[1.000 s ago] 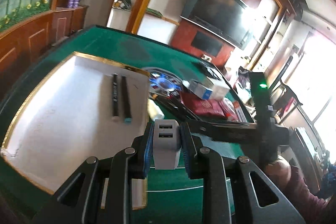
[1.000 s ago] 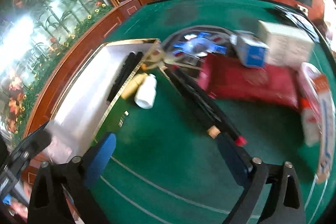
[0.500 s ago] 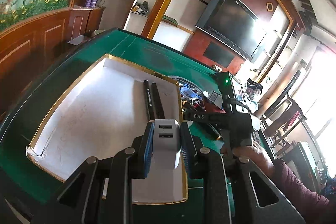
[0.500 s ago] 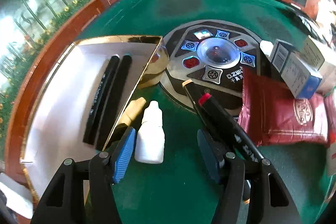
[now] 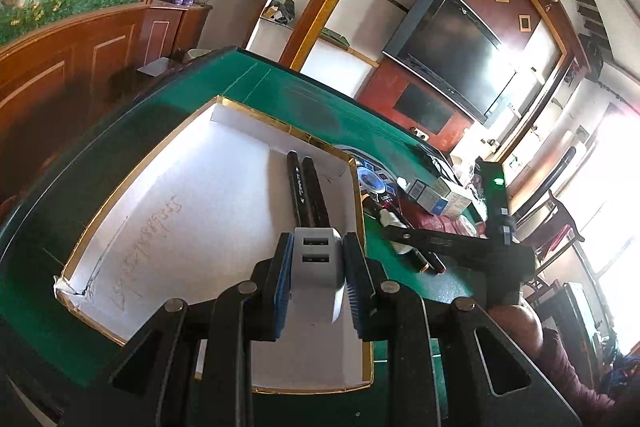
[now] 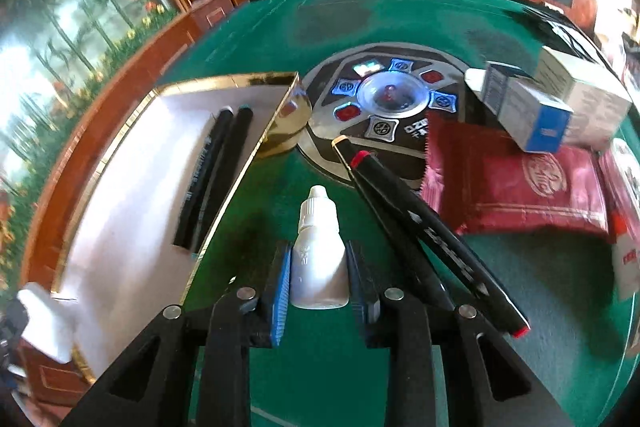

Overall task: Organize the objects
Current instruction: 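Carry charger and bottle into the white tray and open both tools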

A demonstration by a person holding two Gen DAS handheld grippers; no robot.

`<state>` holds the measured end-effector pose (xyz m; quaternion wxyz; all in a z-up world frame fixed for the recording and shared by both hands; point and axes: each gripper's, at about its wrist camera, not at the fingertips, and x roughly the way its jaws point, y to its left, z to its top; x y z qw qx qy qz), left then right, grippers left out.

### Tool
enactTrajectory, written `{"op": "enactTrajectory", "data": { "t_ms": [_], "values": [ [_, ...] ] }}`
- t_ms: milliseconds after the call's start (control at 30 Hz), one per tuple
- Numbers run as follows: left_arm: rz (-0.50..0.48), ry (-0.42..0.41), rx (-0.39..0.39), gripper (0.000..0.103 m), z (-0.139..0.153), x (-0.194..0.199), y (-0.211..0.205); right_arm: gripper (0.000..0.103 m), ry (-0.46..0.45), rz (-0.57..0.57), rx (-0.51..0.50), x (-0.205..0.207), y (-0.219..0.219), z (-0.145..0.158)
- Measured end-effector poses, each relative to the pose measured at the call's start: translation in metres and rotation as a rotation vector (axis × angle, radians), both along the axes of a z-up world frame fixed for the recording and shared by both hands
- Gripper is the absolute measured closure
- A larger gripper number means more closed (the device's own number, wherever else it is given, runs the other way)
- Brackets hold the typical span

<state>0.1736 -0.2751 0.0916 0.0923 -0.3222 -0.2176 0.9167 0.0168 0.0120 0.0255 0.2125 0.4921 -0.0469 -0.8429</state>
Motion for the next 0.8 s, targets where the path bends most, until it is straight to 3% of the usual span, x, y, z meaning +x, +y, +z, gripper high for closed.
{"op": "enactTrajectory", "data": {
  "t_ms": [167, 333, 600, 800],
  "values": [
    [0.009, 0.004, -0.035, 0.079, 0.017, -0.017, -0.007, 0.074, -0.003, 0.044, -0.095, 0.001, -0.005, 0.027],
    [0.028, -0.017, -0.046, 0.079, 0.031, -0.064, -0.021, 0.074, -0.070, 0.120, -0.184, -0.014, -0.049, 0.037],
    [0.062, -0.175, -0.013, 0.079, -0.004, -0.159, -0.044, 0.074, -0.206, 0.144, -0.226, -0.067, -0.125, 0.001],
    [0.089, -0.268, 0.005, 0.079, -0.036, -0.195, -0.053, 0.074, -0.281, 0.134, -0.195, -0.085, -0.146, -0.031]
  ]
}}
